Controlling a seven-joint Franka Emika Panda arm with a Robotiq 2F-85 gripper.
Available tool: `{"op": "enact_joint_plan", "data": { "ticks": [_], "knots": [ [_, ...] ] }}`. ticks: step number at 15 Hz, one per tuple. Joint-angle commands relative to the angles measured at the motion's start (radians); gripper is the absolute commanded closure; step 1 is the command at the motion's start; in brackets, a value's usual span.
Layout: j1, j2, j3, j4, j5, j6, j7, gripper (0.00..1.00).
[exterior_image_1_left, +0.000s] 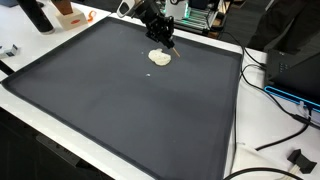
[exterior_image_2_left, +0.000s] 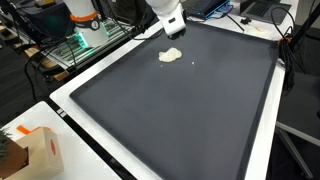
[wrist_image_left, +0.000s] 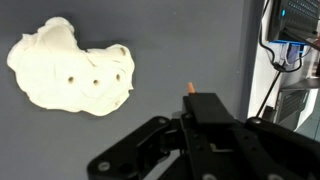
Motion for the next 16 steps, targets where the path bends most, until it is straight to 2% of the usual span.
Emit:
{"op": "enact_joint_plan", "data": {
  "ticks": [1, 5, 9, 16],
  "knots": [
    [0.043, -0.100, -0.014, -0.071, -0.061, 0.059, 0.078, 0.97],
    [0.074, -0.170, -0.007, -0.103, -0.182, 0.117, 0.181, 0.97],
    [0.102, -0.228, 0.000, -0.127, -0.376, 0.168, 0.337, 0.97],
    [0.125, -0.290, 0.009, -0.125, -0.719, 0.145, 0.608, 0.97]
  ]
}}
